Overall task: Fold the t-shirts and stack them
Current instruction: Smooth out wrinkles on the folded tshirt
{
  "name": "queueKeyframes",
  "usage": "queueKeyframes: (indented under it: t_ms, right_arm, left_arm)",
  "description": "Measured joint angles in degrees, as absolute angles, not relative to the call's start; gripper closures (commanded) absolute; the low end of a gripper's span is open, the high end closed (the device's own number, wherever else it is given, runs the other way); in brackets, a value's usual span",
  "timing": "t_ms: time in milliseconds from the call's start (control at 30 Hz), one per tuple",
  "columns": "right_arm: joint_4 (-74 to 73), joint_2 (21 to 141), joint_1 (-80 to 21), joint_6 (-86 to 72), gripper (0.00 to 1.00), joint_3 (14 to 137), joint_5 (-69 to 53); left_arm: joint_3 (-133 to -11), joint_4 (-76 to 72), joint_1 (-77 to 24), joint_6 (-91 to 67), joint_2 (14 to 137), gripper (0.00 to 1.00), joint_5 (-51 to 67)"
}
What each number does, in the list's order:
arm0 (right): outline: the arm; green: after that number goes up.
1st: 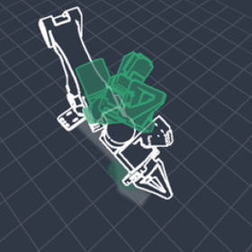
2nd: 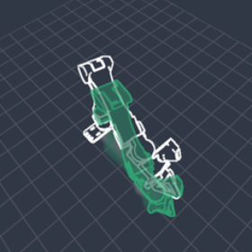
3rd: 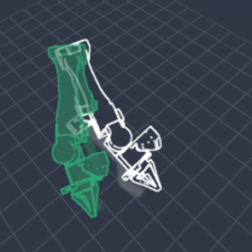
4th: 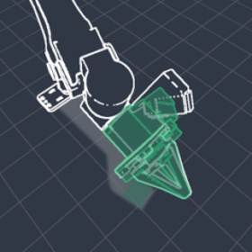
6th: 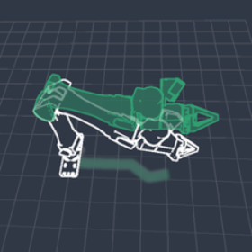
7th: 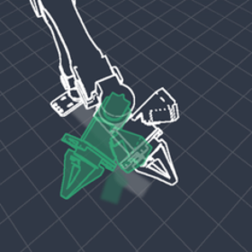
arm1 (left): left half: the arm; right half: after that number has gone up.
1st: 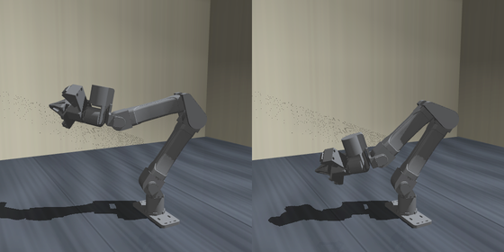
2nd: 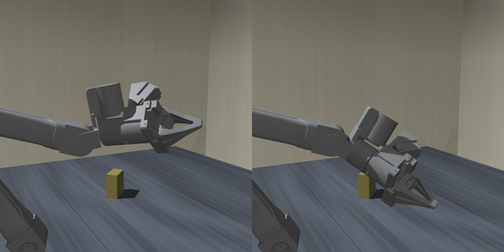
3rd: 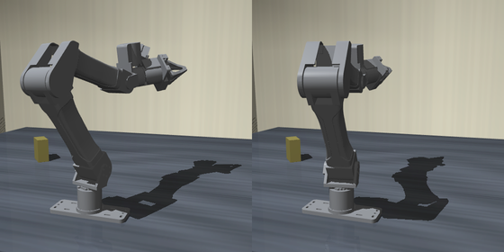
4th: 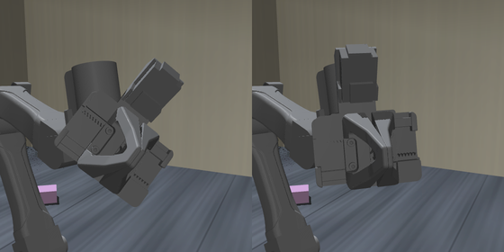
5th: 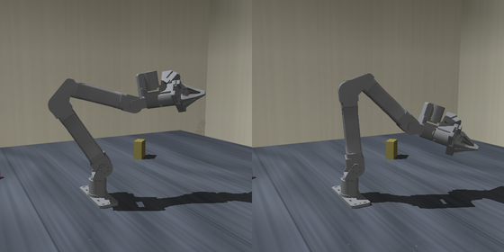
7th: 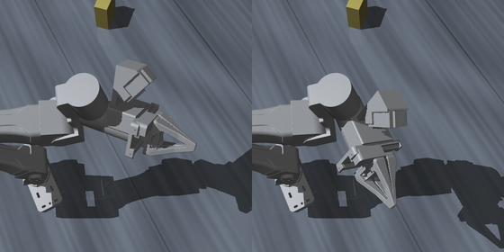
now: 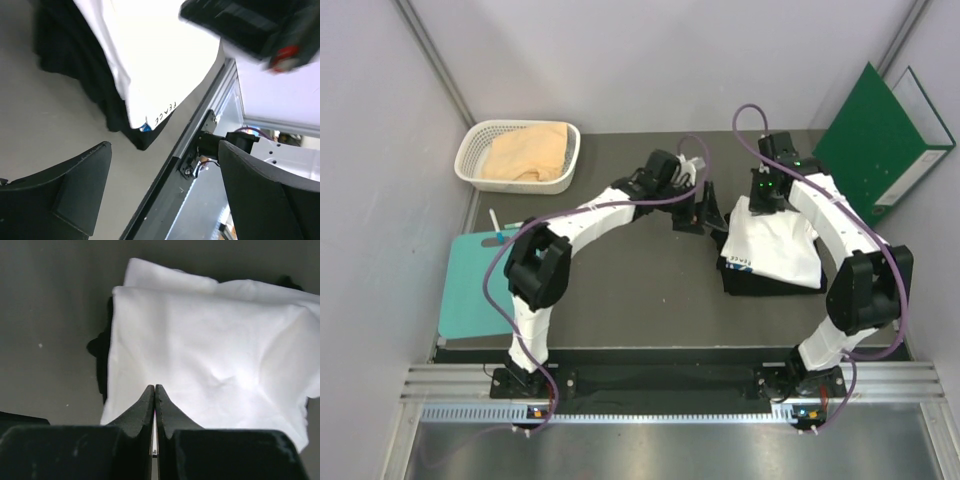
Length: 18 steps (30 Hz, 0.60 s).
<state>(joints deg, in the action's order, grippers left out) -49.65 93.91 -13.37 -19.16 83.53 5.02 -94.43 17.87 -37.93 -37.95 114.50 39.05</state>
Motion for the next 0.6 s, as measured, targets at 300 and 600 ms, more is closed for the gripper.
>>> queueKeyframes:
  t_ms: [300,600]
  right_arm:
    - [-50.83,92.73,-5.91,-18.50,1.00,79.75,10.35]
    - [-50.37,94.15,-0.30,-17.56,1.00,77.60,13.04]
  left_arm:
    - [-94.50,16.86,-42.54,-42.02,123.00,0.13,38.92]
    - [-97.21,16.16,-43.05,-43.38,123.35,0.15,37.65]
